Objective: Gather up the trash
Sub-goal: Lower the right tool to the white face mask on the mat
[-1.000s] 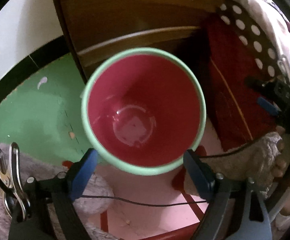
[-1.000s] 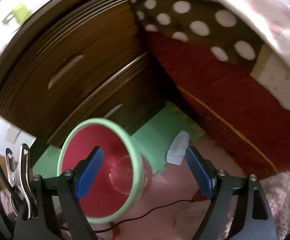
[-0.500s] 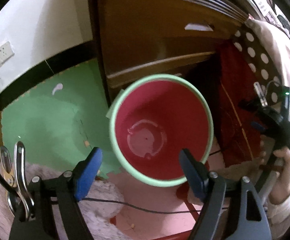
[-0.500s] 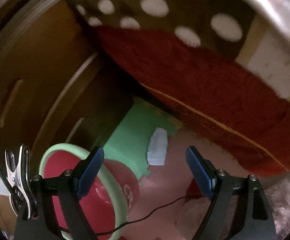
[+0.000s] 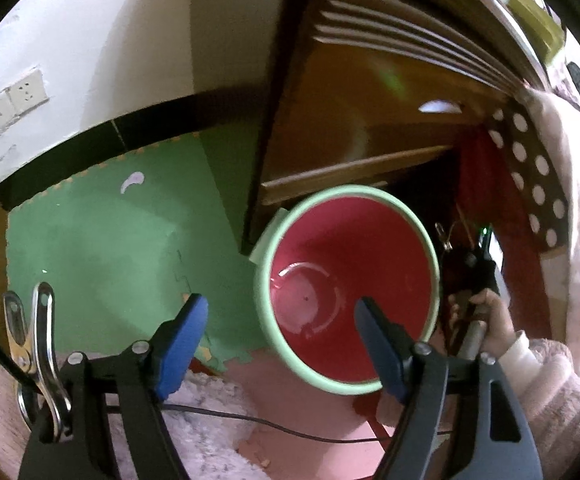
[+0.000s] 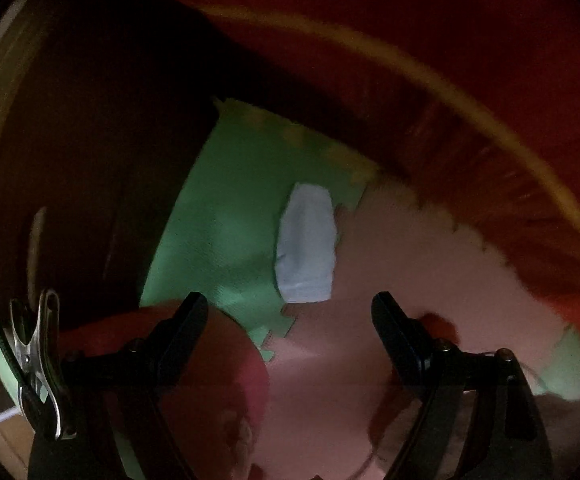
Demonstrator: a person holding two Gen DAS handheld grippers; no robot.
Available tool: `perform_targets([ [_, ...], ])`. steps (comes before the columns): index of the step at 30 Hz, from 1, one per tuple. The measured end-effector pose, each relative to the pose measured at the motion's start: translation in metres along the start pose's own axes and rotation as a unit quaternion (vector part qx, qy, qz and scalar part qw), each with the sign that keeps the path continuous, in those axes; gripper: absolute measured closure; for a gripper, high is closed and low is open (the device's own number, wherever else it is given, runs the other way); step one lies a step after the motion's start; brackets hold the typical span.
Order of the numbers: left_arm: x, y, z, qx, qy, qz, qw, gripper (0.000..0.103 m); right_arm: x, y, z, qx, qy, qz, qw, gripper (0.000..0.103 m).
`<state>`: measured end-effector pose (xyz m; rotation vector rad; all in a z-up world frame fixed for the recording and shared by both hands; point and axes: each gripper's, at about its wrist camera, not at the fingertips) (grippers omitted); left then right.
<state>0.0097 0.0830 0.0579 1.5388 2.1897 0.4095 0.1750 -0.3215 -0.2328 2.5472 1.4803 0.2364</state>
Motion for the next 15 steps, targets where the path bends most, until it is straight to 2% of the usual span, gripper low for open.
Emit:
perform_targets([
  [2, 0.006, 0.004, 0.001, -0.004, 0.008, -0.014, 0.9999, 0.024, -0.011, 0.003, 0.021, 0.014, 0.017, 0.038, 0.999, 0.017],
  [5, 0.014, 0.008, 0.004, -0.006, 0.009, -0.036, 0.9993, 0.024, -0.028, 0.006, 0.045, 0.02, 0.006, 0.074, 0.997, 0.017],
  [8, 0.021, 0.015, 0.007, -0.011, 0.023, -0.053, 0.9983, 0.024, -0.035, 0.008, 0.062, 0.023, -0.015, 0.074, 0.997, 0.017],
  [12, 0.033, 0.028, 0.012, -0.013, 0.046, -0.078, 0.9958, 0.024, -0.032, 0.007, 0.078, 0.03, -0.013, 0.078, 0.996, 0.017],
  [15, 0.043, 0.038, 0.016, -0.011, 0.065, -0.091, 0.9936, 0.024, -0.022, 0.008, 0.087, 0.025, -0.015, 0.057, 0.998, 0.017],
])
Point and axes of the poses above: each gripper's, at about its wrist camera, not at the fingertips, and z roughly the way its jaws point, x to its left, y to its top, and after that the axes turned 11 degrees about -x, right-handed
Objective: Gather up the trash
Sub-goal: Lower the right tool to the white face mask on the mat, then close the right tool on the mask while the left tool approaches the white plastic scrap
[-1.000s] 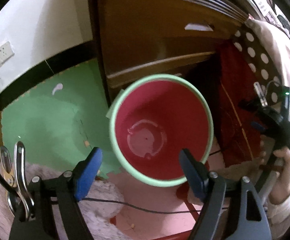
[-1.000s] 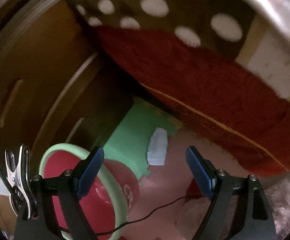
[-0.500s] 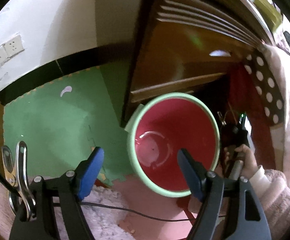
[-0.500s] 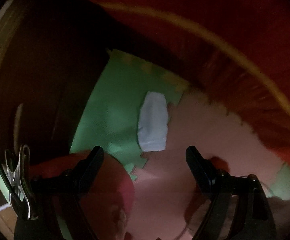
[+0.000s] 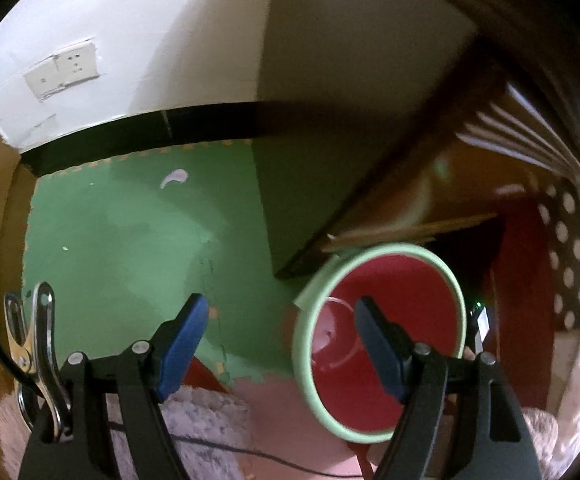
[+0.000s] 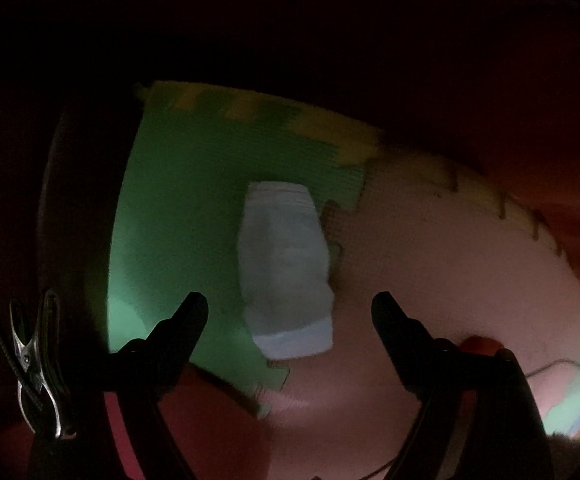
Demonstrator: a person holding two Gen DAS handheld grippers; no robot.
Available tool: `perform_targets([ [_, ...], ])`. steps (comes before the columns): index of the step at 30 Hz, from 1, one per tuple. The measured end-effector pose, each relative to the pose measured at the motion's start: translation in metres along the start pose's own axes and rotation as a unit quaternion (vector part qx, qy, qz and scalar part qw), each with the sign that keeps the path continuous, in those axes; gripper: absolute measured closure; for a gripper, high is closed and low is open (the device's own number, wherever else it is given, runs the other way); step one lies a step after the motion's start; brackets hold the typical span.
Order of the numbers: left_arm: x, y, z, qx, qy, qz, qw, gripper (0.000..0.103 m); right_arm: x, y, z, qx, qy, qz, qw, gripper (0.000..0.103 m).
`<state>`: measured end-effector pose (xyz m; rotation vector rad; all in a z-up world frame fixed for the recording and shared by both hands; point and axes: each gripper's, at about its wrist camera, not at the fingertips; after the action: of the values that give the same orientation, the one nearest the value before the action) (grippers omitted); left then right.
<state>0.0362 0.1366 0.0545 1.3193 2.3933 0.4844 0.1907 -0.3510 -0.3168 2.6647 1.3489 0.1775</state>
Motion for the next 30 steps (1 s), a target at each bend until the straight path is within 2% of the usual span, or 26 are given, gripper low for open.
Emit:
perform_targets([
  [5, 0.027, 0.027, 0.017, 0.017, 0.017, -0.05, 0.9984, 0.024, 0.009, -0.001, 0.013, -0.005, -0.009, -0.015, 1.0, 0.017],
  [10, 0.048, 0.06, 0.044, 0.029, 0.058, -0.04, 0.9971, 0.024, 0.014, -0.007, 0.028, 0.019, -0.019, -0.005, 1.0, 0.017],
  [13, 0.065, 0.075, 0.069, 0.049, 0.069, -0.05, 0.9951, 0.024, 0.015, -0.011, 0.036, 0.038, -0.03, 0.0, 0.999, 0.033],
  [14, 0.071, 0.081, 0.083, 0.056, 0.07, -0.053, 0.9945, 0.025, 0.014, -0.014, 0.04, 0.055, -0.031, 0.01, 0.998, 0.034],
  [16, 0.083, 0.089, 0.102, 0.063, 0.076, -0.064, 0.993, 0.026, 0.016, -0.015, 0.037, 0.04, -0.04, 0.008, 0.998, 0.033],
  [19, 0.108, 0.093, 0.143, 0.107, 0.072, -0.114, 0.9851, 0.033, 0.024, -0.016, 0.035, 0.041, -0.057, -0.015, 0.997, 0.033],
  [21, 0.128, 0.089, 0.174, 0.158, 0.053, -0.159, 0.973, 0.041, 0.023, -0.016, 0.032, 0.041, -0.055, -0.013, 0.998, 0.033],
  [24, 0.15, 0.087, 0.199, 0.186, 0.052, -0.215, 0.9574, 0.043, 0.024, -0.016, 0.03, 0.043, -0.061, -0.022, 0.997, 0.036],
  [26, 0.157, 0.092, 0.208, 0.183, 0.041, -0.223, 0.9567, 0.043, 0.034, -0.014, 0.029, 0.047, -0.063, -0.035, 0.996, 0.049],
  [30, 0.162, 0.114, 0.215, 0.154, 0.047, -0.198, 0.9669, 0.043, 0.051, -0.001, 0.028, 0.084, -0.072, -0.078, 0.991, 0.067],
])
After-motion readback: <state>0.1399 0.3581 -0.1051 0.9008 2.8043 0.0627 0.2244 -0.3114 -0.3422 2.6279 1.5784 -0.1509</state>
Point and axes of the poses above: each gripper's, at about its wrist camera, not at the fingertips, and z roughly the way its jaws point, x to its left, y to its top, and after that the axes turned 11 degrees about -x, right-handed
